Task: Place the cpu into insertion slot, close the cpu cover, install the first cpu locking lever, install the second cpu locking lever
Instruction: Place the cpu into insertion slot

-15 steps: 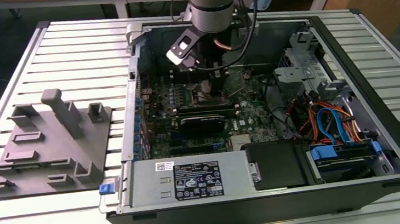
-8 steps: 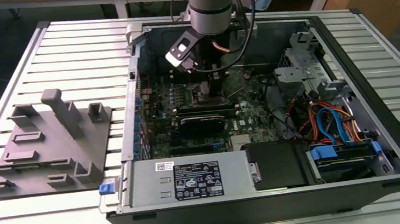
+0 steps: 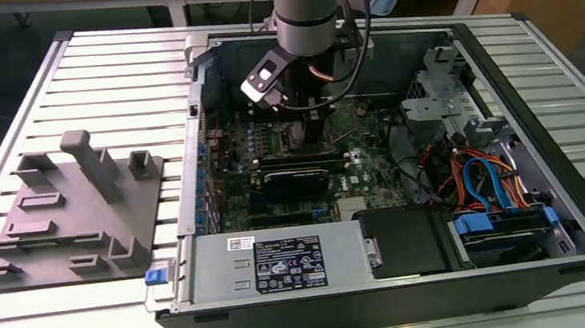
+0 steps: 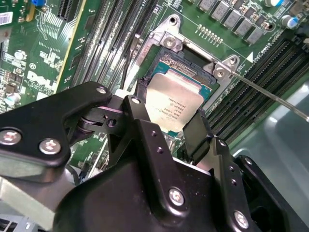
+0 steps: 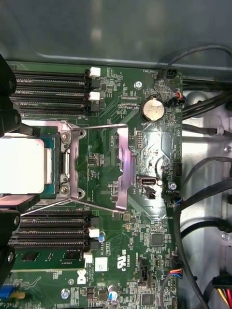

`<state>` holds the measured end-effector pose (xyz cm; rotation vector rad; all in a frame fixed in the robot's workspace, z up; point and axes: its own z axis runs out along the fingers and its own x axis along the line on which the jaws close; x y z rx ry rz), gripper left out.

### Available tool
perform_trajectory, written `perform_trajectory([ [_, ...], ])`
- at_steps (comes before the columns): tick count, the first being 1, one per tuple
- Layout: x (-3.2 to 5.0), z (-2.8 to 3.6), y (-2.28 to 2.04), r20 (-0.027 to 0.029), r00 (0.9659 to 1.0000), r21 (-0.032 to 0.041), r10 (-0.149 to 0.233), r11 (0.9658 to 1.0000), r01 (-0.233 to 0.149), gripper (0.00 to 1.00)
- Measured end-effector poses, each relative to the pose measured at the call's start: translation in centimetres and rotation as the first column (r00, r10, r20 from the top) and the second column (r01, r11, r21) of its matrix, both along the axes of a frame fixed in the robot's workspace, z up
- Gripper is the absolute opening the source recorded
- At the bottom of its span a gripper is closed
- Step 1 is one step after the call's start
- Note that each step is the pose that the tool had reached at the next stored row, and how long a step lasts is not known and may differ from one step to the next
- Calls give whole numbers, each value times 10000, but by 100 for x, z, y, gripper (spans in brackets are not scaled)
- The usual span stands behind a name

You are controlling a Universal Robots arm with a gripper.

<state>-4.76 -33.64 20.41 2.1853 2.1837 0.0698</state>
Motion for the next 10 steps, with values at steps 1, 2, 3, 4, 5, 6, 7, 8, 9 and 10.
perform_trajectory([
  [1, 0, -15, -1, -2, 10000, 0, 0, 10000, 0, 54],
  [2, 0, -25, -1, -2, 10000, 0, 0, 10000, 0, 54],
  [3, 0, -30, -1, -5, 10000, 5, 1, 10000, -1, 54],
  [4, 0, -33, -2, -7, 10000, 23, 1, 10000, -1, 54],
  [5, -1, -37, -2, -7, 10000, 38, 0, 10000, 0, 54],
  [6, -3, -42, -1, -6, 10000, 47, -1, 10000, 1, 54],
  [7, -9, -47, -2, -7, 10000, 52, 0, 10000, 0, 54],
  [8, -11, -55, -1, -7, 10000, 57, 0, 10000, 0, 54],
  [9, -12, -63, -1, -9, 10000, 58, 2, 10000, -1, 54],
  [10, -12, -71, -1, -13, 10000, 58, 2, 10000, -1, 54],
])
